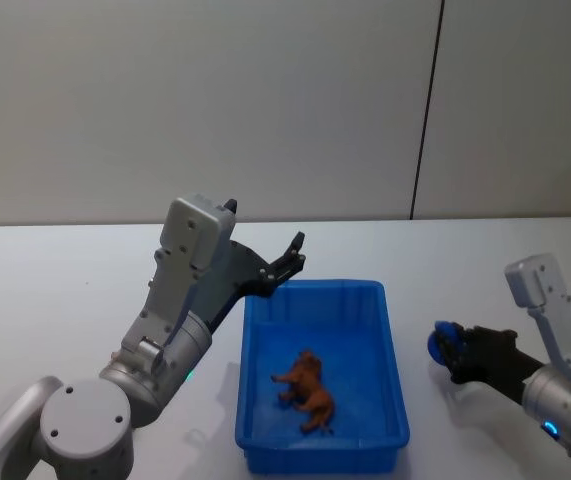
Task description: Pick up the two dolls from the table and place them into the box.
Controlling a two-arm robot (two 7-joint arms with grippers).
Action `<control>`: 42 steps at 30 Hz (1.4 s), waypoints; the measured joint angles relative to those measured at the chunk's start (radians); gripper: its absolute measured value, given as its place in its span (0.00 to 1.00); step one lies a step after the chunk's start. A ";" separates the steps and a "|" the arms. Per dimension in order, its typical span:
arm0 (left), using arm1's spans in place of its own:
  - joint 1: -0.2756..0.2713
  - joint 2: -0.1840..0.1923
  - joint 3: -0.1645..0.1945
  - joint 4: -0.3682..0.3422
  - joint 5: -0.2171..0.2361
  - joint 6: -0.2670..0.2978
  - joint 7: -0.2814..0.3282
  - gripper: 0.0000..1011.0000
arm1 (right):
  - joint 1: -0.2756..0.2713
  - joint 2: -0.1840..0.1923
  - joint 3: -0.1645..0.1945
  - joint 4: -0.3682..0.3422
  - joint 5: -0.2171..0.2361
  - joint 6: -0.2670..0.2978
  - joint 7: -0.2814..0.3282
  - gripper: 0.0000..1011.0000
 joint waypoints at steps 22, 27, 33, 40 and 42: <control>0.000 0.000 0.000 0.000 0.000 0.000 0.000 0.99 | -0.009 -0.041 -0.074 -0.140 -0.027 -0.020 0.138 0.09; 0.000 0.000 0.000 0.000 0.000 0.000 0.000 0.99 | -0.012 -0.055 -0.098 -0.142 -0.053 -0.007 0.154 0.18; 0.000 0.000 0.000 0.000 0.000 0.000 0.000 0.99 | -0.012 -0.062 -0.112 -0.138 -0.074 -0.005 0.154 0.42; 0.000 0.000 0.000 0.000 0.000 0.000 0.000 0.99 | -0.012 -0.057 -0.108 -0.130 -0.076 -0.021 0.136 0.61; 0.000 0.000 0.000 0.000 0.000 0.000 0.000 0.99 | -0.012 -0.054 -0.104 -0.130 -0.073 -0.026 0.131 0.69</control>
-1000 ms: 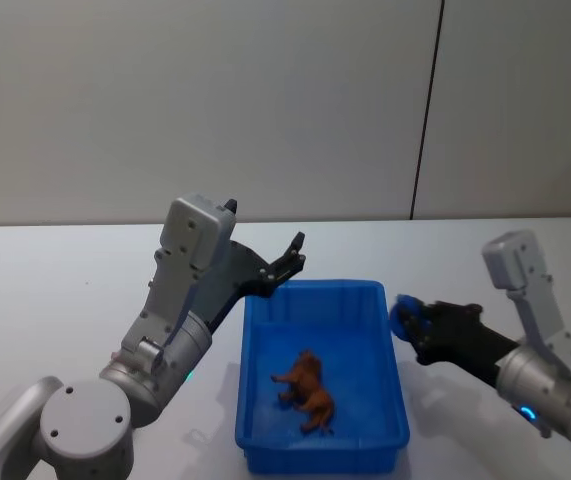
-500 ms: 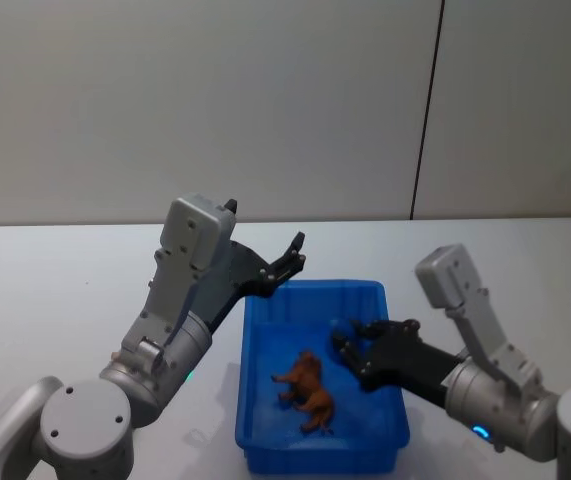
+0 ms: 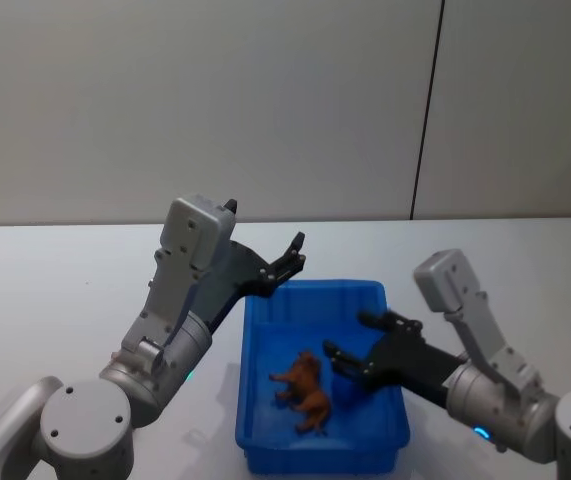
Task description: Pick up the two dolls from the table and place them into the box.
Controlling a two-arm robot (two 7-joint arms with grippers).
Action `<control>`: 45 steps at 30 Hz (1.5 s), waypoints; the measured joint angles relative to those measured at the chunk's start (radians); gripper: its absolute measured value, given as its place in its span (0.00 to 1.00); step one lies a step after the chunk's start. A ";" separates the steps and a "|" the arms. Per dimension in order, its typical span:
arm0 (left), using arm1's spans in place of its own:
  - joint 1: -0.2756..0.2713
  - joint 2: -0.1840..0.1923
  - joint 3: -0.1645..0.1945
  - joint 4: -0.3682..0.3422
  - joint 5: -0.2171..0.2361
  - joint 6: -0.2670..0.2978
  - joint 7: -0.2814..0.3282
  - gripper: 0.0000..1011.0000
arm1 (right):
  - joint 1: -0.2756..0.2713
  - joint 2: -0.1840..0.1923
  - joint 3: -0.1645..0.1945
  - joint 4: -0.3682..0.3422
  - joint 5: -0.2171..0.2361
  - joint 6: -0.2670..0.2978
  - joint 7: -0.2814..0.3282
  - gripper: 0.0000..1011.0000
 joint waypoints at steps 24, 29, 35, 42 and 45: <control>0.001 0.000 0.000 0.000 0.000 0.001 0.000 0.99 | -0.048 0.098 0.090 -0.017 0.108 -0.052 -0.068 0.99; 0.012 0.006 -0.001 -0.013 0.001 0.014 0.016 0.99 | -0.054 0.109 0.100 -0.015 0.120 -0.056 -0.074 0.99; 0.046 0.027 -0.003 -0.054 -0.007 0.056 0.058 0.99 | -0.058 0.118 0.107 -0.015 0.129 -0.059 -0.077 0.99; 0.109 0.066 -0.005 -0.120 -0.040 0.119 0.123 0.99 | -0.061 0.123 0.112 -0.014 0.134 -0.061 -0.080 0.99; 0.142 0.085 -0.006 -0.149 -0.059 0.145 0.152 0.99 | -0.062 0.125 0.114 -0.014 0.136 -0.062 -0.080 0.99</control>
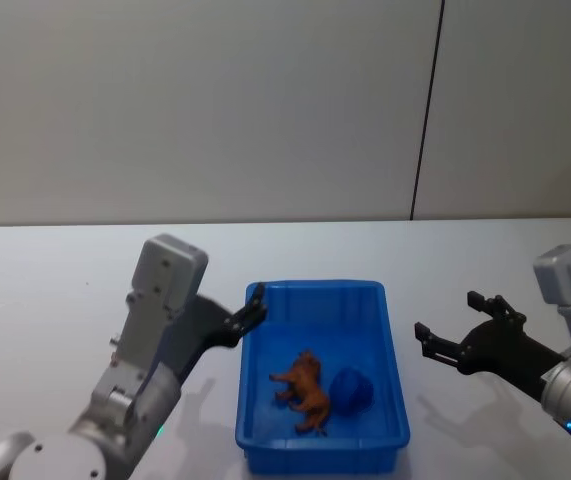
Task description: Pick up the two dolls from the table and place them into the box.
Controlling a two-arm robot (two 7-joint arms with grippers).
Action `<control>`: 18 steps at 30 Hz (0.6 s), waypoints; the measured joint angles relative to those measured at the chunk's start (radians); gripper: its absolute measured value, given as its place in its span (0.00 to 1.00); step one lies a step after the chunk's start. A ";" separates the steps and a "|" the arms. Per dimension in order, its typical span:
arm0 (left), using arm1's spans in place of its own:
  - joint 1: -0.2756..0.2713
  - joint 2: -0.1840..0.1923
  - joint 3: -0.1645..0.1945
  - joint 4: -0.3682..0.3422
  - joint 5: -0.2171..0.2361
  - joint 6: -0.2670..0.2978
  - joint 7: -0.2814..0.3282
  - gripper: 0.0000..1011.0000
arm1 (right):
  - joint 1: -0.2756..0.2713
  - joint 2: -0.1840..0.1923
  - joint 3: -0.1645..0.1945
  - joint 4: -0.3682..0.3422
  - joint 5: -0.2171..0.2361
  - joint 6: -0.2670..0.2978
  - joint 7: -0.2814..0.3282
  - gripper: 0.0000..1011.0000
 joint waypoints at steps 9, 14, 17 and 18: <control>0.090 0.051 -0.005 -0.059 -0.069 0.054 0.087 0.99 | -0.001 0.003 0.002 0.000 0.003 -0.001 -0.001 0.99; 0.138 0.078 -0.011 -0.075 -0.114 0.064 0.133 0.99 | -0.002 0.004 0.003 0.000 0.004 -0.002 -0.002 0.99; 0.164 0.093 -0.016 -0.076 -0.135 0.064 0.150 0.99 | -0.002 0.004 0.004 0.000 0.004 -0.002 -0.002 0.99; 0.173 0.098 -0.018 -0.076 -0.143 0.062 0.156 0.99 | -0.002 0.004 0.004 0.000 0.004 -0.002 -0.002 0.99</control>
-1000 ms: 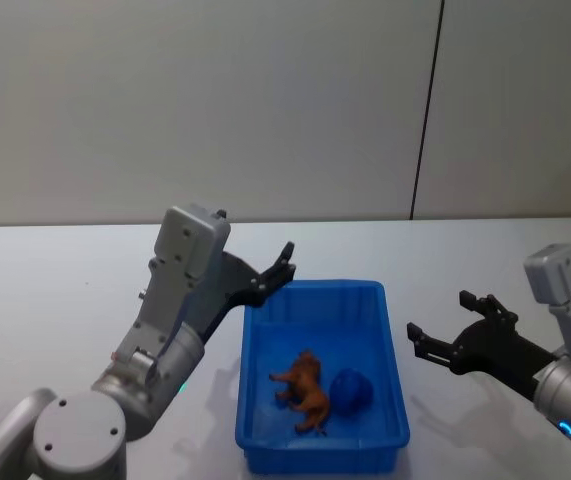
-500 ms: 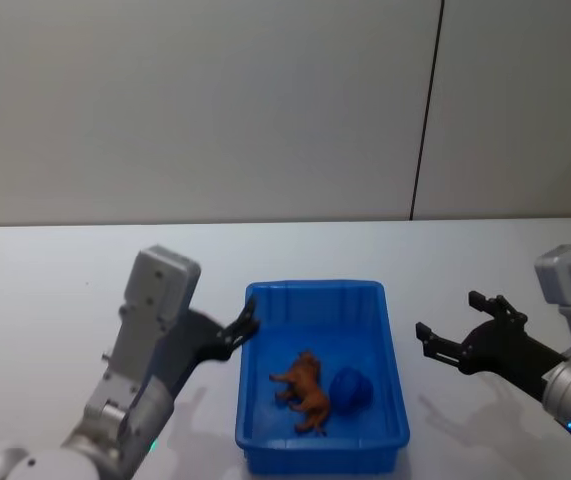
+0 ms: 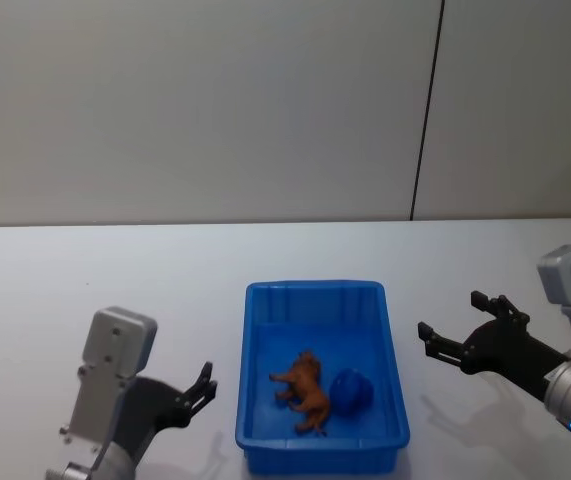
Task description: Pick up the two dolls from the table and place them into the box.
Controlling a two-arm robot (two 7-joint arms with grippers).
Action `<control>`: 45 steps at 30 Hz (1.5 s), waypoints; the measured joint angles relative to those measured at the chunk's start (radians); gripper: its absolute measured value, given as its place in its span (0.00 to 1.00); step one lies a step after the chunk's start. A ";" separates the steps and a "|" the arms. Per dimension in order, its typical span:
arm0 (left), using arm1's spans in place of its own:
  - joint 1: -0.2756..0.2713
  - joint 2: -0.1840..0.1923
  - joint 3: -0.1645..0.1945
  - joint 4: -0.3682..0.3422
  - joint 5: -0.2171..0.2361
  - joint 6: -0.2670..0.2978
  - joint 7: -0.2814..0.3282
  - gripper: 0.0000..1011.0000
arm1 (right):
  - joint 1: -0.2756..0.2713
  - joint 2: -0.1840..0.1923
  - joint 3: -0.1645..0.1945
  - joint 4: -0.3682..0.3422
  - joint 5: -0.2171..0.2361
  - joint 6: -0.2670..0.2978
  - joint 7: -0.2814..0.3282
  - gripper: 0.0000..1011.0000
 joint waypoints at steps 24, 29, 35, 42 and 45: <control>0.021 0.029 -0.054 0.109 -0.056 -0.041 -0.031 0.99 | -0.001 0.001 0.001 0.000 0.001 0.000 0.000 0.99; 0.011 0.027 -0.062 0.141 -0.055 -0.045 -0.061 0.99 | -0.001 0.001 0.001 0.000 0.001 0.000 0.000 0.99; -0.007 0.020 -0.071 0.195 -0.052 -0.055 -0.113 0.99 | -0.001 0.001 0.001 0.000 0.001 0.000 0.000 0.99; -0.025 0.012 -0.079 0.247 -0.047 -0.058 -0.160 0.93 | -0.001 0.001 0.001 0.000 0.001 0.000 0.000 0.99; -0.033 0.009 -0.083 0.265 -0.046 -0.052 -0.178 0.86 | -0.001 0.001 0.001 0.000 0.001 0.000 0.000 0.99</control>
